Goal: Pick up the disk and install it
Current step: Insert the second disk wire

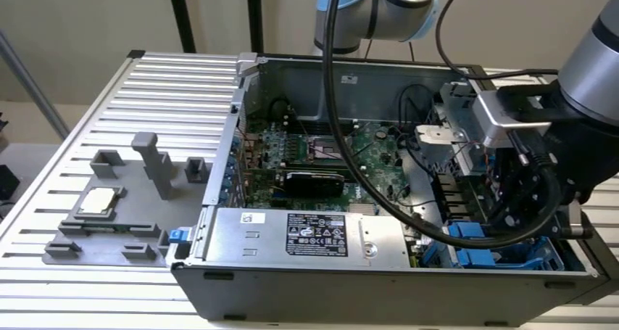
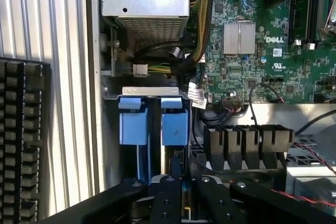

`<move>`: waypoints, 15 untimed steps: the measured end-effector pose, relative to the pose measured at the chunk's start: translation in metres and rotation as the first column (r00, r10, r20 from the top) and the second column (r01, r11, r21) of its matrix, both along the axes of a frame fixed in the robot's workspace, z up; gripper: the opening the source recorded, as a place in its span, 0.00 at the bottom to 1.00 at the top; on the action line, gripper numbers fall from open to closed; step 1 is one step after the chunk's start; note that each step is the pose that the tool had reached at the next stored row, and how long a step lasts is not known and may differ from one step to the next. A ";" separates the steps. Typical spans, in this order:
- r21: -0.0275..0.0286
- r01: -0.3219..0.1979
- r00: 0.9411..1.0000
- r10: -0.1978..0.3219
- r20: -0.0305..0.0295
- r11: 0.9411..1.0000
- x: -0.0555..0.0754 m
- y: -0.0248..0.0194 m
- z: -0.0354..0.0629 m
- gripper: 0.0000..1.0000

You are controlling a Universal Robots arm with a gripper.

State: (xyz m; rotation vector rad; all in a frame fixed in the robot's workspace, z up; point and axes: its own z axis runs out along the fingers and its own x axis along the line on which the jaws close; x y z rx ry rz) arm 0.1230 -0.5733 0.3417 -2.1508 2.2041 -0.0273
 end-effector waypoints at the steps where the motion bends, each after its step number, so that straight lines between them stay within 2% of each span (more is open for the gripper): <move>1: 0.000 0.000 1.000 0.000 0.000 1.000 0.000 -0.0001 -0.0007 0.00; 9: 0.002 0.000 1.000 0.000 0.000 1.000 0.000 -0.0003 -0.0038 0.00; 13: 0.004 0.000 1.000 0.000 0.000 1.000 0.000 -0.0003 -0.0007 0.00; 15: 0.002 0.000 1.000 0.000 0.000 1.000 0.000 -0.0002 0.0028 0.00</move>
